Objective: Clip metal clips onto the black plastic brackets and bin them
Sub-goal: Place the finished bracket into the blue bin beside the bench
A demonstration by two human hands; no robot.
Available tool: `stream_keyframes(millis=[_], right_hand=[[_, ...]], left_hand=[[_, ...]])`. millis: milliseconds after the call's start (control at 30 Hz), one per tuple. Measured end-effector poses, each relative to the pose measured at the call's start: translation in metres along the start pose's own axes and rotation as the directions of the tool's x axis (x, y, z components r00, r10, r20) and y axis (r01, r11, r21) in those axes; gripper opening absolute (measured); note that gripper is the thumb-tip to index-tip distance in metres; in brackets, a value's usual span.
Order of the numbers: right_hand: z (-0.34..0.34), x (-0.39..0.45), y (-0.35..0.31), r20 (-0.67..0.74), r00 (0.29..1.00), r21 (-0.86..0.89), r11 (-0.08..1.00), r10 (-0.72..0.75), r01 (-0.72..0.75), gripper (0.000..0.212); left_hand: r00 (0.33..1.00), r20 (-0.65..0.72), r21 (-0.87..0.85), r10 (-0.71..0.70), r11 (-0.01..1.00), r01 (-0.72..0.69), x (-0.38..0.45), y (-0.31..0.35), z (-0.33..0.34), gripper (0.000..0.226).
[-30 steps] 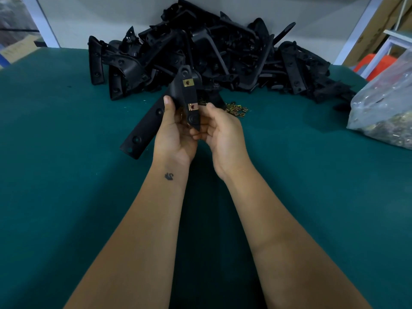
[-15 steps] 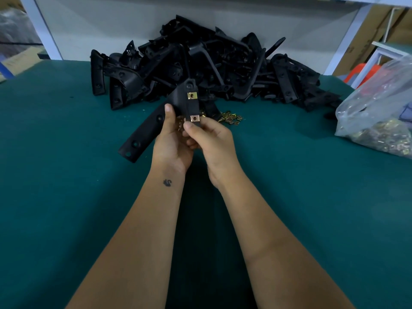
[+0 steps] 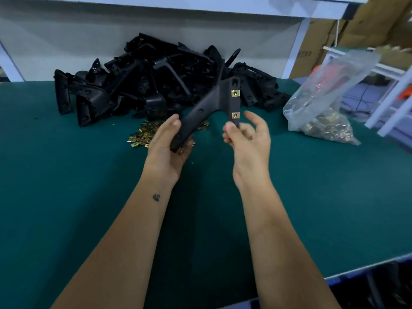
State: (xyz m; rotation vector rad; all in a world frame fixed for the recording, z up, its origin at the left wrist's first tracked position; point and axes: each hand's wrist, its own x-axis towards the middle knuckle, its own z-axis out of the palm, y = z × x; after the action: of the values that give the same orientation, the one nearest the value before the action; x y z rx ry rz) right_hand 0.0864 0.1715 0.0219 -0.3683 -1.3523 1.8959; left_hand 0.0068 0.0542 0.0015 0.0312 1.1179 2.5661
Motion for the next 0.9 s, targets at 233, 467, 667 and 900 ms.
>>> stream_keyframes(millis=[233, 467, 667, 900], right_hand=[[-0.099, -0.016, -0.051, -0.297, 0.943, 0.003, 0.987, -0.154, 0.162, 0.027], [-0.224, -0.056, -0.117, -0.687, 0.691, 0.046, 0.936, -0.224, 0.35, 0.018], [-0.329, -0.113, -0.144, -0.857, 0.491, -0.026, 0.967, -0.153, 0.255, 0.02], [-0.419, -0.166, -0.159, -0.905, 0.417, -0.087, 0.996, -0.087, 0.018, 0.024]], left_hand=[[0.932, 0.363, 0.744, -0.016, 0.607, -0.279, -0.054, -0.043, 0.063, 0.025], [0.733, 0.638, 0.723, -0.236, 0.513, -0.464, -0.158, -0.14, 0.156, 0.037], [0.529, 0.729, 0.684, -0.435, 0.49, -0.54, -0.228, -0.218, 0.183, 0.023], [0.325, 0.607, 0.784, -0.725, 0.476, -0.399, -0.272, -0.291, 0.182, 0.053]])
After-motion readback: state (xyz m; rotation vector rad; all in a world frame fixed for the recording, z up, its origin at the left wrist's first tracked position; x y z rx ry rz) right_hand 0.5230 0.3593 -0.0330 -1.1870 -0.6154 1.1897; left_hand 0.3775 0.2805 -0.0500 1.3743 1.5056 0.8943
